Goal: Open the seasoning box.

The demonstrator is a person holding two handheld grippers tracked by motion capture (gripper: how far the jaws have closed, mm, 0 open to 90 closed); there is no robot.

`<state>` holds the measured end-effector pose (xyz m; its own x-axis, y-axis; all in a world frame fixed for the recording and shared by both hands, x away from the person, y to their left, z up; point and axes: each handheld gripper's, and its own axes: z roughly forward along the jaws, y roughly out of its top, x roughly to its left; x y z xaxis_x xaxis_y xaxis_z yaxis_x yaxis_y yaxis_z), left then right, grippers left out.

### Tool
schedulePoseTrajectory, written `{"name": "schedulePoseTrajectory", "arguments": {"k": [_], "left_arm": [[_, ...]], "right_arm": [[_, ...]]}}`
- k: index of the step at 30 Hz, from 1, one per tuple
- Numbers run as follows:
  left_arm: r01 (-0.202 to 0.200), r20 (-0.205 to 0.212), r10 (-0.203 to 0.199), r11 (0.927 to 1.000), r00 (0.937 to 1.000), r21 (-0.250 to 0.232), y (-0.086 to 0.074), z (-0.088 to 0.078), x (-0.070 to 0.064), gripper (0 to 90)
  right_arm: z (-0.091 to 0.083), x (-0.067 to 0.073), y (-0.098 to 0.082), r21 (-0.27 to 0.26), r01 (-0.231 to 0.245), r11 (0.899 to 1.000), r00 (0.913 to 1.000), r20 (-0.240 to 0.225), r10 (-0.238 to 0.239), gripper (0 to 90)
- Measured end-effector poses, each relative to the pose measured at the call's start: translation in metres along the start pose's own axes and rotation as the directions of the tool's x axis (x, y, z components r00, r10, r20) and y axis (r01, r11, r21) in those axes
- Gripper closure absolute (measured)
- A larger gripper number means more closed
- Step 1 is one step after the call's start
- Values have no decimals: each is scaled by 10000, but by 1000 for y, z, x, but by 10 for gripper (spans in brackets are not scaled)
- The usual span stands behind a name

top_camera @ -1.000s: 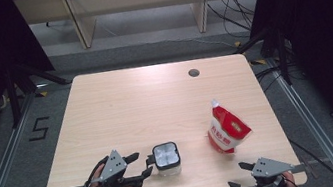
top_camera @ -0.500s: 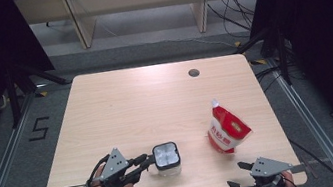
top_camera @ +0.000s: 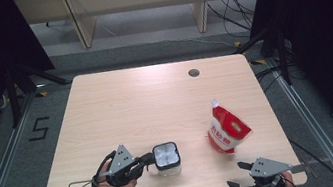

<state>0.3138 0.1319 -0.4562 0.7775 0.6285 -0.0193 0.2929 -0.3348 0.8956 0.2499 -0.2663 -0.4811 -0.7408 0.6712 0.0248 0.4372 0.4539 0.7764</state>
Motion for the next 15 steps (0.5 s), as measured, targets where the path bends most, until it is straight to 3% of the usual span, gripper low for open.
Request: {"name": "schedulePoseTrajectory", "arguments": {"k": [3, 7, 9, 10, 11, 15], "left_arm": [[225, -43, -225, 9997, 9997, -11, -1, 0, 2, 889], [88, -153, -88, 10000, 9998, 22, -1, -1, 3, 889], [-14, -124, 14, 10000, 9999, 19, -1, -1, 3, 889], [207, -141, -207, 9998, 9997, -13, -1, 0, 2, 888], [79, -145, -79, 10000, 9999, 24, -1, -1, 3, 889], [69, -143, -69, 10000, 9999, 17, -2, -1, 4, 889]], "right_arm": [[0, 0, 0, -6, 8, 10000, 10000, 16, -8, 299], [-1, 2, 1, -100, 91, 9999, 9990, 435, -86, 299], [0, 2, 1, -90, 67, 9999, 9991, 422, -63, 300], [0, 4, 1, -20, -86, 10000, 9992, 397, 87, 303], [2, 3, 2, -111, 185, 9998, 9991, 378, -181, 311], [7, 5, 7, -194, 438, 9989, 9987, 273, -433, 372]]}}
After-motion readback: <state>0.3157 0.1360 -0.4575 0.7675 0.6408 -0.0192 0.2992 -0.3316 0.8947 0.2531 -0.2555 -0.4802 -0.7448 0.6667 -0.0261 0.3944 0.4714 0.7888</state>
